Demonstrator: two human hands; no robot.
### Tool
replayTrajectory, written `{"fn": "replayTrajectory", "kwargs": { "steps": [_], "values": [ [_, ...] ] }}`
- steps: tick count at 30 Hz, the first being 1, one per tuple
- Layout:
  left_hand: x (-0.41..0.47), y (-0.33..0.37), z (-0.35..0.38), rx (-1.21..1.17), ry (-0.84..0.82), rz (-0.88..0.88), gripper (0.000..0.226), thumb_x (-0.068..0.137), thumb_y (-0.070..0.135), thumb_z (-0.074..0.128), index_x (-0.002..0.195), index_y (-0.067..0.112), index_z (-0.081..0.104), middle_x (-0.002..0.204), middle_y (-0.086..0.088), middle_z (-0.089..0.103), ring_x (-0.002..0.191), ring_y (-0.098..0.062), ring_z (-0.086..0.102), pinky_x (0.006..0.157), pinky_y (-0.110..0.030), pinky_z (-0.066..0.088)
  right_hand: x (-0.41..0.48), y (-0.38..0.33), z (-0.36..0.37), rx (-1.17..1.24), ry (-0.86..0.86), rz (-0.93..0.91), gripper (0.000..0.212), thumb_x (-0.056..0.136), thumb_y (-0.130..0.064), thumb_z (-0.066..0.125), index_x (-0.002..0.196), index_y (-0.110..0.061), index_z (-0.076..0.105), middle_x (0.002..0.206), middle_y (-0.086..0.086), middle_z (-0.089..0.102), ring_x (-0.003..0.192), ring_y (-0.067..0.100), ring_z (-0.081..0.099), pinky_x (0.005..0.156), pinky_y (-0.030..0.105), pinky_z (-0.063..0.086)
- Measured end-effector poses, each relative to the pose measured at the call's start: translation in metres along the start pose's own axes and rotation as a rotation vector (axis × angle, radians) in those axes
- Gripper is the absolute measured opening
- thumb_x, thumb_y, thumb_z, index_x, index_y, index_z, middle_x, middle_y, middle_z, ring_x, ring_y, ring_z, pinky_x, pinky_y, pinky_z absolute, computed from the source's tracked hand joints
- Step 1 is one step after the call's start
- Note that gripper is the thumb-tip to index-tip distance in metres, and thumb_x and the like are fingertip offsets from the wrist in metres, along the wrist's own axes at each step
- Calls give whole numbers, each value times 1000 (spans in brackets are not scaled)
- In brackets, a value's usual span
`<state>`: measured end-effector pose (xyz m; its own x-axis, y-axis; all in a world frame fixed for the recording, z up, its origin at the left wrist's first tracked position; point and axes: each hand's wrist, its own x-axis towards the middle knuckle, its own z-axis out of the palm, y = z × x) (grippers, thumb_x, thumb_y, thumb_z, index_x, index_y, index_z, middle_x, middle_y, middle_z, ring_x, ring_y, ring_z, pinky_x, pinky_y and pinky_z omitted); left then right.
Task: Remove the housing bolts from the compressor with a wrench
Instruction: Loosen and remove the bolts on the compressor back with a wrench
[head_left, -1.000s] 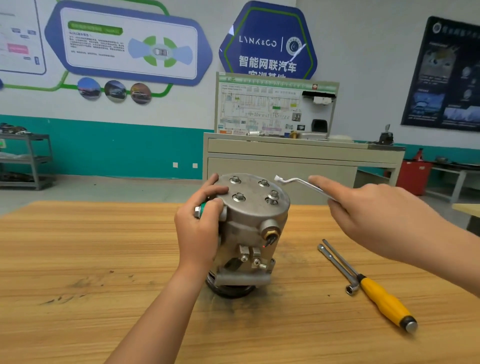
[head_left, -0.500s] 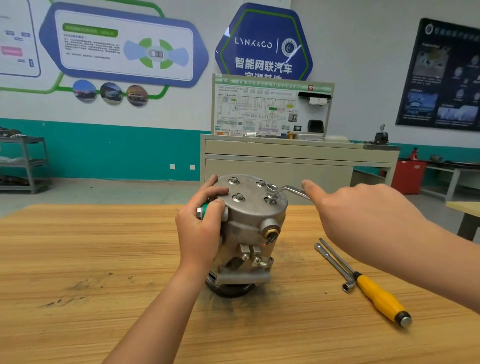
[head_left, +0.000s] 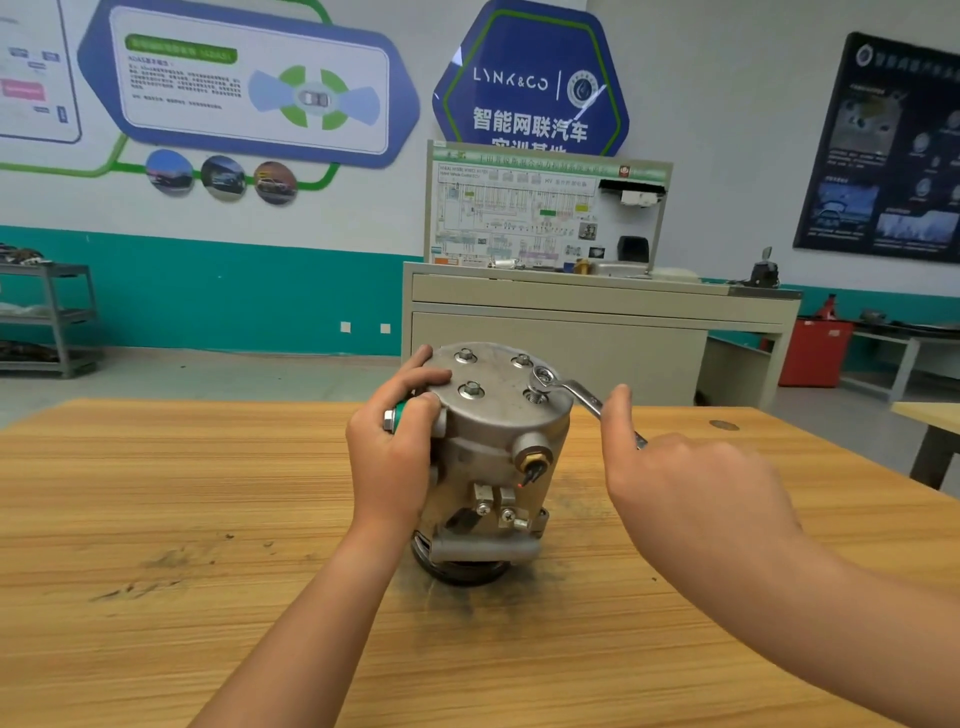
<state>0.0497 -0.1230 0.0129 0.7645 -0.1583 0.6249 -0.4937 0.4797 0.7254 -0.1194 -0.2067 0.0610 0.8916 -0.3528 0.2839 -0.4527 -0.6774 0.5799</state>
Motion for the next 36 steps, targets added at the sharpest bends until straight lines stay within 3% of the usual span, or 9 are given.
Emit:
{"fn": "replayTrajectory", "kwargs": {
  "steps": [2, 6, 10, 16, 23, 26, 29, 32, 36],
  "values": [
    [1, 0, 0, 6, 0, -1, 26, 70, 19, 44, 79, 19, 68, 116, 13, 62, 107, 13, 53, 100, -39, 45, 2, 4, -6, -46, 3, -38, 67, 88, 6, 35, 142, 6, -5, 55, 1, 28, 42, 13, 25, 37, 24, 16],
    [-2, 1, 2, 34, 3, 20, 25, 71, 19, 45, 80, 21, 68, 124, 2, 61, 108, 15, 52, 97, -20, 43, 8, 16, -28, -206, -11, -145, 58, 90, 3, 40, 141, 7, 13, 51, 1, 27, 39, 15, 25, 35, 24, 17],
    [-4, 2, 3, 30, -4, 9, 25, 71, 20, 45, 80, 23, 67, 125, 3, 60, 109, 17, 50, 96, -20, 43, 18, 31, -38, -368, 13, -217, 50, 88, 6, 38, 136, 7, 24, 52, 3, 29, 39, 16, 27, 33, 24, 21],
    [-1, 1, -5, -3, -5, -2, 25, 70, 20, 46, 80, 24, 68, 116, 17, 60, 108, 15, 51, 93, -17, 44, 38, 57, -8, -219, 83, -237, 36, 97, -21, 27, 132, -14, 22, 53, -5, 39, 42, 9, 33, 38, 21, 25],
    [6, 3, -12, 51, -110, 8, 28, 69, 20, 45, 83, 24, 69, 115, 21, 58, 104, 21, 50, 79, -1, 39, 103, 69, -2, -261, 154, -219, 19, 93, -6, 35, 109, -13, 43, 60, -6, 35, 48, 10, 35, 40, 23, 22],
    [5, 2, -10, 51, -103, 5, 28, 69, 20, 45, 83, 23, 69, 116, 21, 58, 105, 21, 49, 83, -3, 41, 136, 63, 6, -107, 334, -260, 25, 96, -9, 34, 117, -15, 47, 91, -1, 59, 81, 19, 58, 52, 27, 41],
    [1, 0, -8, 42, -67, 17, 26, 69, 19, 46, 82, 23, 69, 116, 19, 58, 107, 19, 50, 88, -5, 40, 157, 53, 15, 95, 455, -293, 36, 98, -12, 34, 133, -17, 44, 134, 0, 51, 118, 20, 50, 77, 33, 47],
    [-1, 2, -5, 49, -43, 22, 26, 69, 19, 46, 82, 23, 68, 120, 13, 59, 106, 20, 49, 85, -1, 38, 171, 44, 11, 145, 522, -342, 41, 101, -22, 31, 142, -16, 34, 143, 3, 41, 132, 20, 36, 103, 33, 32],
    [-2, 5, 2, 66, -57, 13, 25, 70, 20, 45, 80, 24, 67, 124, 8, 58, 107, 21, 47, 87, -3, 39, 179, 33, -4, 27, 548, -382, 46, 101, -33, 23, 145, -18, 25, 149, 6, 29, 137, 22, 27, 106, 36, 27]
  ]
}}
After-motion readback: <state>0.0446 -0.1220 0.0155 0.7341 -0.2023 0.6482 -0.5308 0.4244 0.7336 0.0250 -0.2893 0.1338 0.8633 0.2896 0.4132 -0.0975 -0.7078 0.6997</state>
